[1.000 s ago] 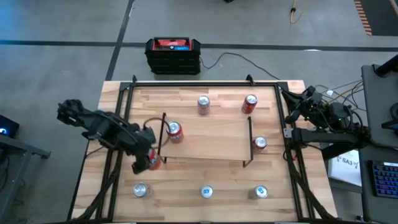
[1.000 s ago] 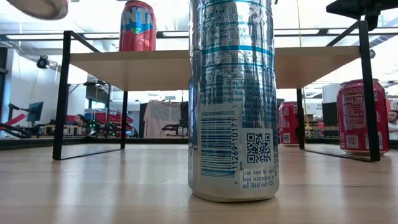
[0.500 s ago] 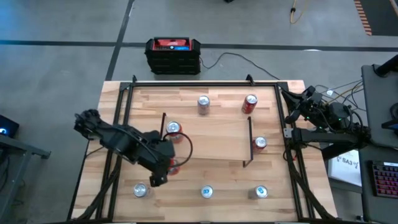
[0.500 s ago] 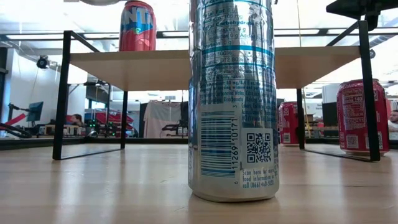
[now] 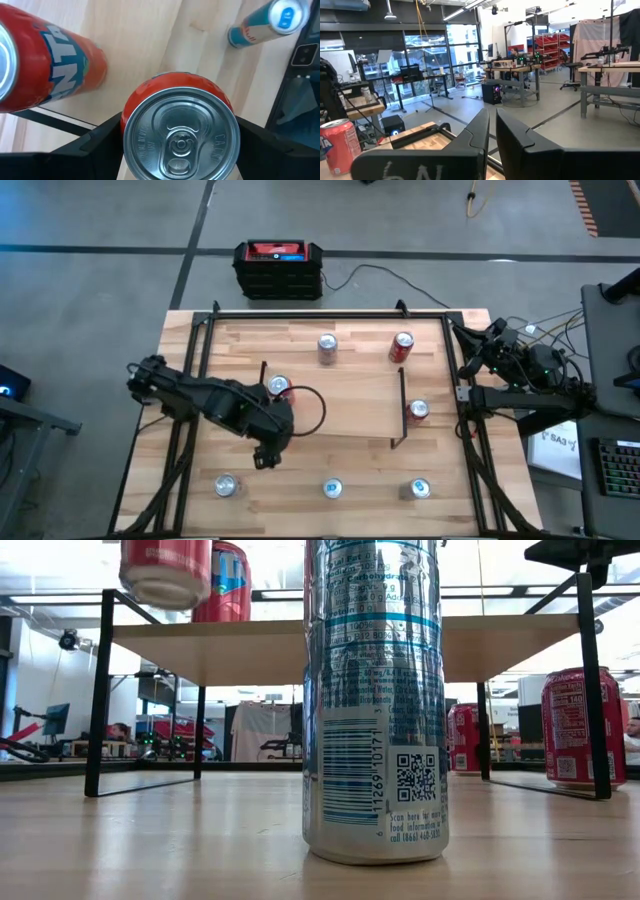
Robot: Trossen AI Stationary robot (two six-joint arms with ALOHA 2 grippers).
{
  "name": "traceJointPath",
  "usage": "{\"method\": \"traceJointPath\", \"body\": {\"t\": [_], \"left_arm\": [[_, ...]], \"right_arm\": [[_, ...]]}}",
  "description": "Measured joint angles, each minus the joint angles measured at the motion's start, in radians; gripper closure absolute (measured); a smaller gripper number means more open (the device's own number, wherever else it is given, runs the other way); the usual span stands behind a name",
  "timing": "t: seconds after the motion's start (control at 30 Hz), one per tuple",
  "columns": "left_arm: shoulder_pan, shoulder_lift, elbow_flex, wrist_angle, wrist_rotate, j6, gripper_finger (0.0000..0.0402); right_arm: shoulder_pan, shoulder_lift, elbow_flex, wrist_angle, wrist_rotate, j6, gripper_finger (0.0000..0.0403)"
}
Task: Place canned beverage on shelf
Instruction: Put the orange soda can on the shelf
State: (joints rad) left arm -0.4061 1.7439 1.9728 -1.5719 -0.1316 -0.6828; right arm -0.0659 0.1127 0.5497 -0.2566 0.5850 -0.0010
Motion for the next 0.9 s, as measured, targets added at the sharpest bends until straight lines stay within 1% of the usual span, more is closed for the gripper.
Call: {"method": "traceJointPath", "body": {"t": [0.13, 0.3, 0.5, 0.9], "left_arm": [[0.013, 0.0, -0.005, 0.001, 0.017, 0.038, 0.0116], [0.032, 0.0, -0.005, 0.001, 0.015, 0.071, 0.0107], [0.067, 0.0, -0.005, 0.001, 0.01, 0.106, 0.0107], [0.124, 0.0, -0.005, 0.001, 0.021, 0.135, 0.0108]], "right_arm": [[0.0, 0.0, 0.0, 0.0, 0.0, 0.0, 0.038], [0.0, 0.0, 0.0, 0.0, 0.0, 0.0, 0.038], [0.0, 0.0, 0.0, 0.0, 0.0, 0.0, 0.038], [0.0, 0.0, 0.0, 0.0, 0.0, 0.0, 0.038]]}}
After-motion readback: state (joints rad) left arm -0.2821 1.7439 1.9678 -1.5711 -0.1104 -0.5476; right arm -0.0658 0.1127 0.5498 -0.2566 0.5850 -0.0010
